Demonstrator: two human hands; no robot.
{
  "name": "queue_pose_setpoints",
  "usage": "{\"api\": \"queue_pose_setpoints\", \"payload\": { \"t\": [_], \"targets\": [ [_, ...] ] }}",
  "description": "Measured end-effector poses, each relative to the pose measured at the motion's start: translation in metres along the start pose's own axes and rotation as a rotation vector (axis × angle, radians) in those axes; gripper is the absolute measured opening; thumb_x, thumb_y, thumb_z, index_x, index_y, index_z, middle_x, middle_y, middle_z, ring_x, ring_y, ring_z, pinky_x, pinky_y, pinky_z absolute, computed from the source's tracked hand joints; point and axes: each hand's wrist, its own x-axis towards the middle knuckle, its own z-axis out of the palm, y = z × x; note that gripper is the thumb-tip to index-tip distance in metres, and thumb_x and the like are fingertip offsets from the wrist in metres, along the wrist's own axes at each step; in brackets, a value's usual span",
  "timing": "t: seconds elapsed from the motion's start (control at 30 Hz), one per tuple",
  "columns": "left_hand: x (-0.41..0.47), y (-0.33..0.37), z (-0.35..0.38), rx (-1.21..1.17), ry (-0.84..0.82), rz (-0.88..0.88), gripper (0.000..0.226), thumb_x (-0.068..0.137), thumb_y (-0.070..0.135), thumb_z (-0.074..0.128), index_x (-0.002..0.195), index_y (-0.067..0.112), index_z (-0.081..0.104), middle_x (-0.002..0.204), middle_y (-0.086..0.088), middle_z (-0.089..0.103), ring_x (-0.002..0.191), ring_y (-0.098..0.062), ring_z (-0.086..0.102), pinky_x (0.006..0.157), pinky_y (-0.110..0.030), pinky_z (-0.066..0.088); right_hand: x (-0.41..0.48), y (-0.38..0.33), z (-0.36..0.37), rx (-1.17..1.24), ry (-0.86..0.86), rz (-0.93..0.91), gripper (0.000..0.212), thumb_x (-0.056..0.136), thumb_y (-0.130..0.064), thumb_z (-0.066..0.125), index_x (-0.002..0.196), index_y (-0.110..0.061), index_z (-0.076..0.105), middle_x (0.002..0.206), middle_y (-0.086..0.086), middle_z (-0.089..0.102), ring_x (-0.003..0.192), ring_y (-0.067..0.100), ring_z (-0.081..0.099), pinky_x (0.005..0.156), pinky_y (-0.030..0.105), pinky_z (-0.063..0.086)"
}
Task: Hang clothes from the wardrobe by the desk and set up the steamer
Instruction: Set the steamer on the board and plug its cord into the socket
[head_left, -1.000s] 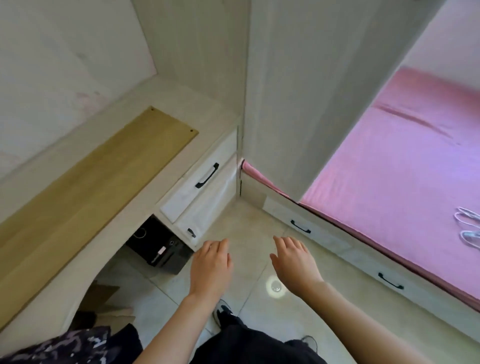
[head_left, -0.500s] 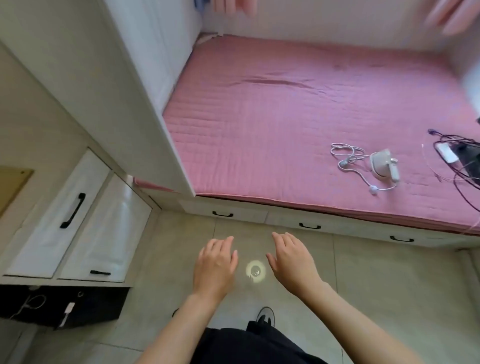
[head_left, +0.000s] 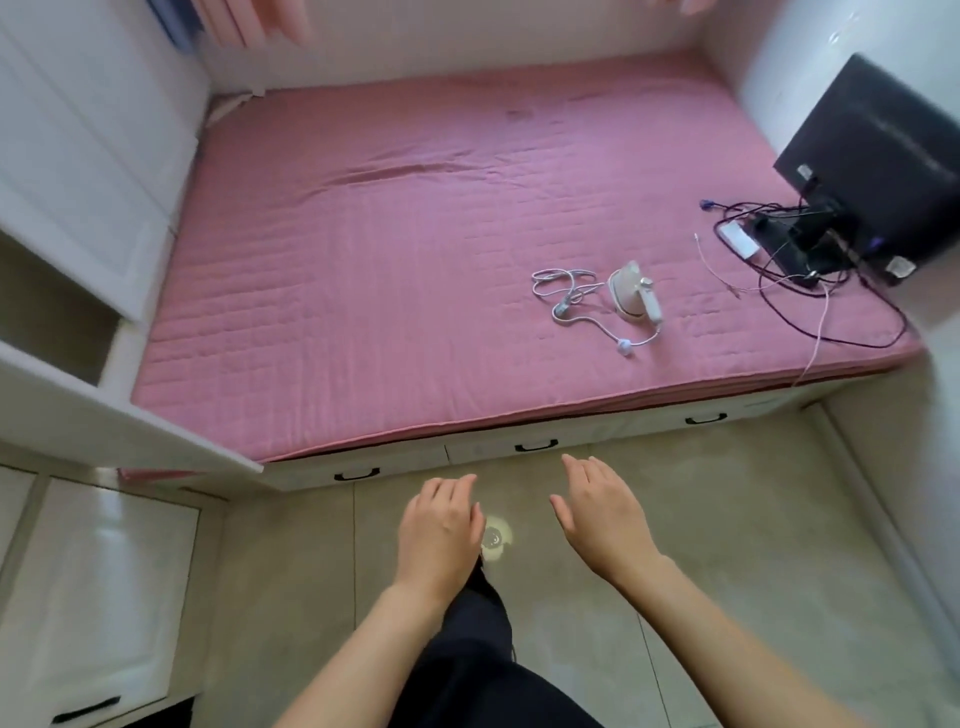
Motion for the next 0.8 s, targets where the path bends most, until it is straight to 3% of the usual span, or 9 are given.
{"api": "queue_pose_setpoints", "payload": {
  "t": [0.2,0.33,0.47,0.8],
  "targets": [
    [0.083,0.018,0.01,0.008,-0.052,0.052,0.033,0.083,0.017,0.067,0.115,0.011,0.065,0.099,0.003,0.07,0.097,-0.019,0.063,0.077,-0.033,0.052,0.061,0.044,-0.021,0.02,-0.012,0.078,0.057,0.097,-0.034,0.046,0.145,-0.007,0.031,0.137,0.006,0.049,0.134,0.024,0.037,0.113,0.032,0.028],
    [0.155,0.023,0.015,0.0,-0.069,0.077,0.028,0.081,0.011,0.066,0.108,0.011,0.066,0.094,0.0,0.07,0.092,-0.023,0.063,0.074,-0.035,0.052,0.123,0.067,-0.042,0.019,-0.027,0.125,0.051,0.097,-0.033,0.046,0.139,-0.008,0.036,0.131,0.006,0.052,0.126,0.023,0.043,0.106,0.031,0.035],
    [0.226,0.027,0.019,-0.024,-0.111,0.083,0.035,0.088,0.013,0.058,0.122,0.009,0.061,0.109,-0.003,0.068,0.105,-0.024,0.06,0.082,-0.036,0.051,0.18,0.088,-0.058,0.026,-0.046,0.179,0.048,0.095,-0.033,0.049,0.135,-0.007,0.042,0.125,0.009,0.055,0.121,0.027,0.046,0.102,0.034,0.039],
    [0.362,0.041,0.052,-0.003,-0.259,0.062,0.041,0.091,0.012,0.05,0.132,0.009,0.052,0.125,-0.005,0.061,0.115,-0.027,0.052,0.09,-0.038,0.045,0.284,0.151,-0.068,0.05,-0.146,0.25,0.043,0.095,-0.033,0.05,0.129,-0.008,0.045,0.123,0.009,0.056,0.118,0.028,0.048,0.096,0.037,0.042]
  ]
}}
